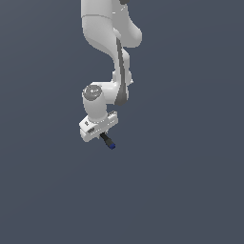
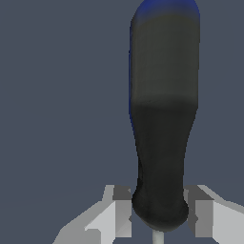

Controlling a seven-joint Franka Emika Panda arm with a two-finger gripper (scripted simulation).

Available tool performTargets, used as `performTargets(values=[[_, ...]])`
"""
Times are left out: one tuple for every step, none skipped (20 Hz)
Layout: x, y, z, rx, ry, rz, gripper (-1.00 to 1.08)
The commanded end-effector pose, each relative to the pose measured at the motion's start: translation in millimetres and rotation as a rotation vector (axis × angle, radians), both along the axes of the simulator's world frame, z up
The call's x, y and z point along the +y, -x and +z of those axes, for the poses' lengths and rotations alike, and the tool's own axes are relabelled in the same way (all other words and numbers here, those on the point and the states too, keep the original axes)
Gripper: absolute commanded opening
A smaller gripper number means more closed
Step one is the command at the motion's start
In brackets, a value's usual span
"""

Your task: Pick up the object and move it to a goal position.

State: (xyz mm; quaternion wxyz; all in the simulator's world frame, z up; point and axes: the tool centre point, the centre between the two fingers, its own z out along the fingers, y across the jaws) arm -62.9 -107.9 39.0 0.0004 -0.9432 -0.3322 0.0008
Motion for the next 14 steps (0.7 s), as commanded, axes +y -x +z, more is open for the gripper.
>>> performTargets(values=[[-4,17,3,-0.001,0.000,0.000,-1.00],[-5,23,4,-0.001,0.000,0.000,-1.00],[-6,29,5,-0.001,0.000,0.000,-1.00],[-8,34,6,-0.001,0.000,0.000,-1.00],[-9,39,7,-0.001,0.000,0.000,-1.00],[-10,44,7,-0.001,0.000,0.000,-1.00],[-11,49,8,-0.002,0.001,0.000,-1.00],[-12,53,9,-0.002,0.001,0.000,-1.00],[-13,56,10,-0.002,0.001,0.000,-1.00],[-14,60,10,-0.002,0.001,0.000,-1.00],[-14,63,11,-0.002,0.001,0.000,-1.00],[-15,65,11,-0.002,0.001,0.000,-1.00],[-16,67,12,-0.002,0.001,0.000,-1.00],[-16,69,12,-0.002,0.001,0.000,-1.00]])
